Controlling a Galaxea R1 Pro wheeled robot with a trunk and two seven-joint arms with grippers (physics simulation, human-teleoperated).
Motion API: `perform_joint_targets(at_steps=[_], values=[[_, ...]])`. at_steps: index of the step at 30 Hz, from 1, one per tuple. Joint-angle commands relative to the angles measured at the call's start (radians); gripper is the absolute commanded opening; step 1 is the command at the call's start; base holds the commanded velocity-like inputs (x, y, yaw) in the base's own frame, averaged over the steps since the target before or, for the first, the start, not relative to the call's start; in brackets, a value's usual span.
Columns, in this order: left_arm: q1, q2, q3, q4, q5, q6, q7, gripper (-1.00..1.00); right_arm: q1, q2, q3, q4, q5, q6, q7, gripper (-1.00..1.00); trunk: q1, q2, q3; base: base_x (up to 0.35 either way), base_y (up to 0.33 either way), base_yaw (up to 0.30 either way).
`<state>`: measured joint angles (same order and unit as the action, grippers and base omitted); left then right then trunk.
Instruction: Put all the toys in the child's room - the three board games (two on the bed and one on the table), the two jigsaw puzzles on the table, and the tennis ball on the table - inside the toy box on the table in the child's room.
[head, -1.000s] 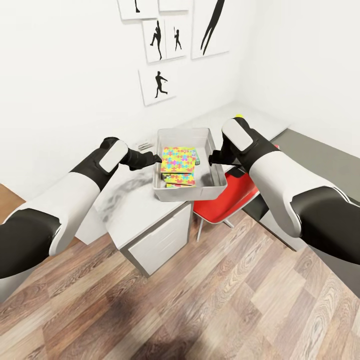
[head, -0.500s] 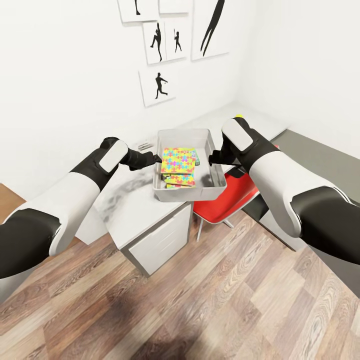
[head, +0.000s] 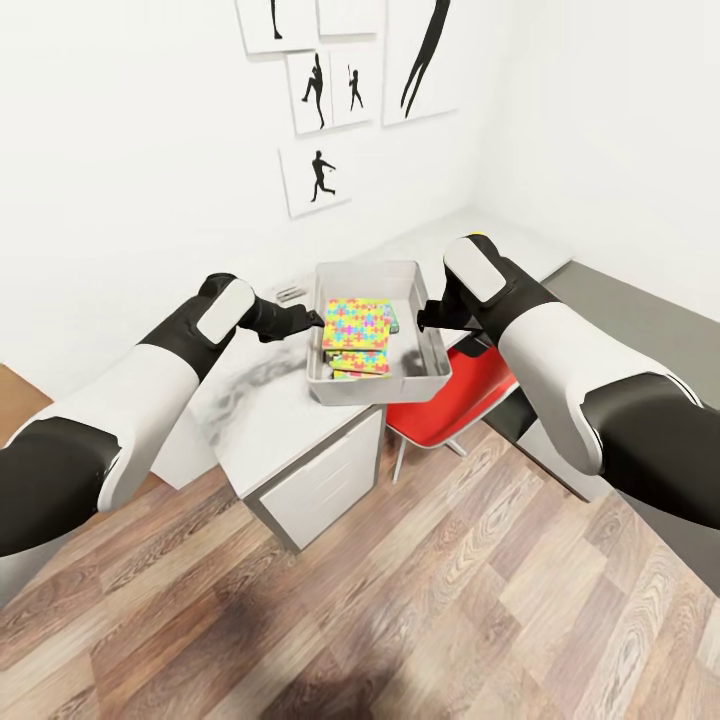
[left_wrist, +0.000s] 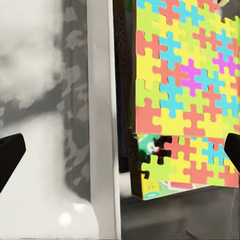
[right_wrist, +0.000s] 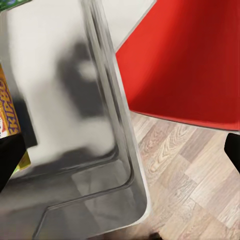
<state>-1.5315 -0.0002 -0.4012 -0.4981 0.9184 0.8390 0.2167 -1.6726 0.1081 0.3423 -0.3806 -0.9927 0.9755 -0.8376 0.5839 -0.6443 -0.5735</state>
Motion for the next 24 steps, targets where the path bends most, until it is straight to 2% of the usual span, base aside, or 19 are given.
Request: perform_joint_targets(at_steps=[1, 8, 11, 15, 19, 24], values=[[-0.001, 0.001, -0.005, -0.002, 0.01, 0.005, 0.009, 1.0, -0.001, -0.001, 0.007, -0.001, -0.01, 0.003, -0.008, 1.0, -0.004, 0.006, 0.002, 0.0, 0.0, 0.0], [-0.001, 0.003, 0.0, -0.005, 0.009, 0.036, 0.009, 1.0, -0.001, -0.001, 0.007, -0.005, -0.011, 0.004, -0.009, 1.0, -0.03, 0.055, 0.024, 0.0, 0.0, 0.0], [-0.001, 0.013, 0.003, -0.008, 0.011, 0.053, 0.009, 1.0, -0.001, -0.001, 0.006, -0.024, -0.012, 0.005, -0.01, 1.0, -0.042, 0.076, 0.033, 0.0, 0.0, 0.0], [-0.001, 0.054, 0.021, -0.057, 0.016, 0.114, 0.009, 1.0, -0.001, -0.001, 0.002, -0.098, -0.016, 0.015, -0.011, 1.0, -0.057, 0.104, 0.046, 0.0, 0.0, 0.0], [-0.001, 0.1, 0.054, -0.151, 0.023, 0.181, 0.009, 1.0, -0.001, -0.001, -0.004, -0.164, -0.019, 0.056, -0.013, 1.0, -0.073, 0.132, 0.058, 0.0, 0.0, 0.0], [-0.001, 0.165, 0.083, -0.221, 0.044, 0.208, 0.009, 1.0, -0.001, -0.002, -0.007, -0.202, -0.019, 0.072, -0.014, 1.0, -0.092, 0.167, 0.074, 0.0, 0.0, 0.0]])
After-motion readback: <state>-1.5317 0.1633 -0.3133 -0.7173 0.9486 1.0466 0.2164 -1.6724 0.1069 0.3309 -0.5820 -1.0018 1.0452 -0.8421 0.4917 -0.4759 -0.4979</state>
